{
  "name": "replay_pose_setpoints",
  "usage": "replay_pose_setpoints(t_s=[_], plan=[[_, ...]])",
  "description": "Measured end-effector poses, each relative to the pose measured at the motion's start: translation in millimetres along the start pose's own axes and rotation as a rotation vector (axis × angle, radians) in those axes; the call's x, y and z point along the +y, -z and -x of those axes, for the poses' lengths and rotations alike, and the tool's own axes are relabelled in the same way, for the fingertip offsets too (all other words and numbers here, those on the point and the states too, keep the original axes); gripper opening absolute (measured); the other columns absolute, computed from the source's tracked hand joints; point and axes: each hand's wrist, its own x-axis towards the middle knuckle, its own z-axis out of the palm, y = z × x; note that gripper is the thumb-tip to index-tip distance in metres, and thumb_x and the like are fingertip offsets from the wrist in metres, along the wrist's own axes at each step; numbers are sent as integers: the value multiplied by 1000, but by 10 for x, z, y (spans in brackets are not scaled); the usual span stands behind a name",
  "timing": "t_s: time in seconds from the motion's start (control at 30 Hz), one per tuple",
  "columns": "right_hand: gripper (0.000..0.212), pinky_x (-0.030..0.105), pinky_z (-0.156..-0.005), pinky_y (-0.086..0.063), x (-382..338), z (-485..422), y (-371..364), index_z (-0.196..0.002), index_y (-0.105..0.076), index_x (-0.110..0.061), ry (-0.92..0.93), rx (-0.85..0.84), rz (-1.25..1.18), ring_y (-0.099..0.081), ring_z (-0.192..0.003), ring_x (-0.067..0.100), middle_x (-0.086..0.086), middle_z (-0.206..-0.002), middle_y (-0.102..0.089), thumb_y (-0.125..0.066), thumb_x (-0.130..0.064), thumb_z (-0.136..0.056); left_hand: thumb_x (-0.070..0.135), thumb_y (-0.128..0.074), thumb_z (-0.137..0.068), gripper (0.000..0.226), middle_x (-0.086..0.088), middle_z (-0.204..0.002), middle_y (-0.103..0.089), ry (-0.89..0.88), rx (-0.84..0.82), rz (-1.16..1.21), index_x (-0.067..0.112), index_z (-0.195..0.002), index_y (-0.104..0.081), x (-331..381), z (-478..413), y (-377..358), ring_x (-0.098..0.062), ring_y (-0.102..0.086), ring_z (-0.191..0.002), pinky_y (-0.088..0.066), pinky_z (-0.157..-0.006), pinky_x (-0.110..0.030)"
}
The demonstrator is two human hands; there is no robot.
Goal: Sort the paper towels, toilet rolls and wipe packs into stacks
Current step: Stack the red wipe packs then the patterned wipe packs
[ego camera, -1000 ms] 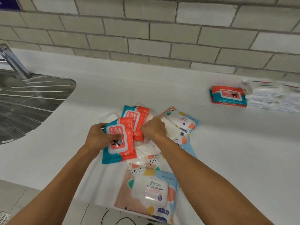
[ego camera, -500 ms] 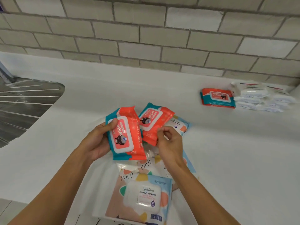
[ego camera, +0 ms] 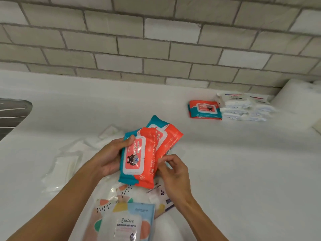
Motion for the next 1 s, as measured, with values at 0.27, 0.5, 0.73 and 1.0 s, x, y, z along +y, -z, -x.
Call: replay_pose_setpoints(t_s=[0.27, 0.5, 0.73, 1.0], plan=[[31, 53, -79, -58, -477, -484, 621, -118, -50, -19, -280, -101, -265, -72, -89, 34, 12, -100, -73, -61, -32, -92, 37, -98, -39, 73, -24, -104, -70, 59, -139, -221, 3, -99, -73, 179, -268, -185, -34, -72, -82, -60, -69, -45], [39, 50, -81, -59, -528, -804, 976, -123, -58, -12, -411, -315, -255, -70, -101, 32, 14, -111, -72, -71, -17, -86, 39, -97, -42, 68, -24, -108, -70, 153, -227, -424, 3, -96, -75, 406, -619, -571, -33, -72, -85, -60, -70, -42], [40, 48, -80, -59, -386, -1228, 1290, -120, -60, -7, -438, -139, -367, -71, -99, 30, 14, -108, -73, -73, -10, -83, 30, -96, -45, 76, -26, -108, -69, 105, -136, -278, -2, -109, -69, 479, -1072, -964, -34, -72, -85, -60, -69, -45], [35, 42, -70, -62, -393, -2040, 1713, -121, -59, -6, -412, 85, -593, -73, -89, 28, 16, -106, -73, -67, 0, -87, 27, -65, -87, 41, -15, -114, -71, -54, 98, 103, 9, -124, -62, 438, -1643, -1208, -29, -70, -97, -61, -68, -44]])
